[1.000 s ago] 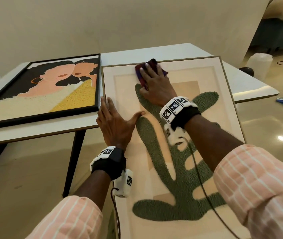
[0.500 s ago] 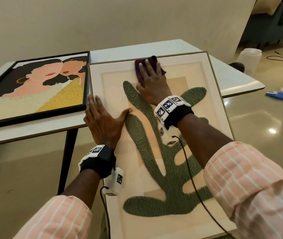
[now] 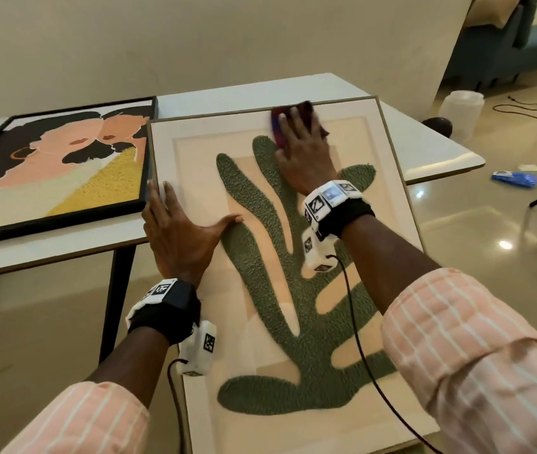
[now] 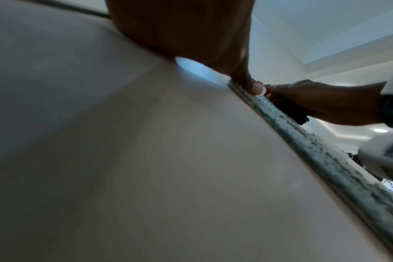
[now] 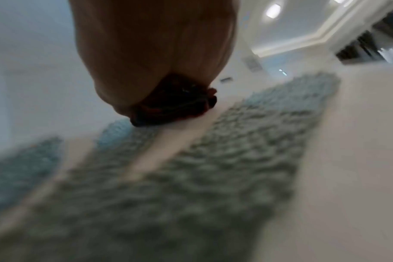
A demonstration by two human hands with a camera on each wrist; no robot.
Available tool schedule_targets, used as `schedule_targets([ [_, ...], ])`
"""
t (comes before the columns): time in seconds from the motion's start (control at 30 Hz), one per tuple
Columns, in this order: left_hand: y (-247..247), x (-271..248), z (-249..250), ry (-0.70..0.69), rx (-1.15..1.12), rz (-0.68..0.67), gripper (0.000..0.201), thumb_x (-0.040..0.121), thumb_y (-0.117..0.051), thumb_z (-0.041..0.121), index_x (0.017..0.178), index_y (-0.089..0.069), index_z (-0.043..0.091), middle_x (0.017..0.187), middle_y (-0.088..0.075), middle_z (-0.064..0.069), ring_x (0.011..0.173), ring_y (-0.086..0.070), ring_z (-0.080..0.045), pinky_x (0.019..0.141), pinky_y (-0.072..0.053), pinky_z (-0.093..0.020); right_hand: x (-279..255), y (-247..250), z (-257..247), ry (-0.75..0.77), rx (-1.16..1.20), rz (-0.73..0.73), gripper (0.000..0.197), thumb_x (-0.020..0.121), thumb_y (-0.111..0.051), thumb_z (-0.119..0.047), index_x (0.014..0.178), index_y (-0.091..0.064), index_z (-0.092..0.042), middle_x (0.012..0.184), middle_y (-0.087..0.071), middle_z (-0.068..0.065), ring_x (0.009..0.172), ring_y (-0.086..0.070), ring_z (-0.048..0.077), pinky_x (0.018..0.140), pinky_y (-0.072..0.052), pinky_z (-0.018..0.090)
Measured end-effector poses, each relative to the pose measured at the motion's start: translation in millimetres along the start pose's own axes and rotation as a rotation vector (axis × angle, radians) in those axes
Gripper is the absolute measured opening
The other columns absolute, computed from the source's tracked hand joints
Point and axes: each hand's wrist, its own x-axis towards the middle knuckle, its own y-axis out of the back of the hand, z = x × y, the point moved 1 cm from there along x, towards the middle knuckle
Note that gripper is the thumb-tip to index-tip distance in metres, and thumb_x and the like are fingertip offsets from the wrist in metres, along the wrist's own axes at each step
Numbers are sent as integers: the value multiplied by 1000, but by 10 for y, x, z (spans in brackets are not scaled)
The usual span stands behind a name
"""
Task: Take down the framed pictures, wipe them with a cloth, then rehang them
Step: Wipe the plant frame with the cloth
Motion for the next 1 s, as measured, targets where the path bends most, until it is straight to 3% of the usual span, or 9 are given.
schedule_targets([
  [0.07, -4, -3, 1, -1, 5, 10, 130, 58, -53, 92, 147, -32, 1, 156, -26, -17, 138, -32, -35, 110, -31, -47, 6, 38, 126, 114, -34, -34, 68, 94, -45, -43, 155, -18, -28, 164, -9, -4, 151, 1, 28, 119, -14, 54],
  [0.2, 1, -7, -5, -2, 8, 20, 132, 58, -51, 93, 147, -31, -2, 155, -27, -19, 137, -32, -36, 111, -30, -46, 65, 126, 384, -233, 16, 52, 73, 92, -46, -43, 156, -16, -24, 164, -8, -1, 150, 2, 32, 118, -9, 54],
  [0.33, -12, -17, 1, -10, 11, 29, 131, 59, -53, 92, 147, -31, -3, 156, -27, -19, 138, -32, -36, 112, -29, -46, 72, 196, 598, 18, -58, -44, 72, 92, -49, -41, 156, -18, -26, 164, -10, -2, 150, 0, 31, 118, -14, 55],
  [0.47, -9, -12, -4, 1, 3, 26, 132, 58, -52, 92, 147, -30, -2, 156, -26, -18, 138, -31, -36, 112, -30, -47, 116, 359, 836, -347, -30, 47, 72, 93, -46, -40, 156, -17, -21, 164, -11, 3, 149, -4, 35, 118, -12, 55],
  [0.53, -8, -7, -5, 6, -3, 26, 132, 58, -52, 93, 147, -30, -2, 156, -26, -18, 138, -31, -35, 112, -30, -46, 58, 332, 672, -423, -41, 30, 73, 94, -44, -38, 156, -13, -17, 164, -8, 6, 148, -1, 41, 117, -11, 56],
  [0.7, 0, -13, -13, 7, -32, 26, 132, 57, -53, 92, 148, -30, -2, 157, -26, -17, 139, -30, -35, 113, -30, -46, -296, 133, 397, -215, -50, 16, 74, 93, -49, -36, 156, -16, -19, 164, -11, 5, 149, -3, 39, 117, -18, 56],
  [0.8, 7, -11, -20, 18, -62, 28, 131, 57, -53, 92, 147, -32, -2, 156, -27, -16, 139, -31, -35, 112, -30, -45, -367, 157, 220, -343, 23, 41, 68, 94, -47, -35, 155, -21, -21, 163, -14, 2, 149, -7, 36, 116, -19, 56],
  [0.93, 20, -5, -45, 23, -90, 19, 128, 58, -57, 89, 147, -33, -1, 157, -27, -15, 138, -31, -34, 113, -31, -44, -517, -4, -158, 23, -9, -48, 67, 94, -47, -33, 155, -22, -21, 163, -15, 1, 149, -7, 35, 115, -19, 60],
  [1.0, 14, 0, -66, 11, -101, 21, 126, 60, -61, 86, 146, -33, -1, 156, -28, -16, 139, -31, -34, 113, -31, -43, -573, -18, -191, -138, 65, 5, 67, 95, -46, -34, 156, -20, -20, 163, -15, 0, 150, -5, 34, 116, -14, 59],
])
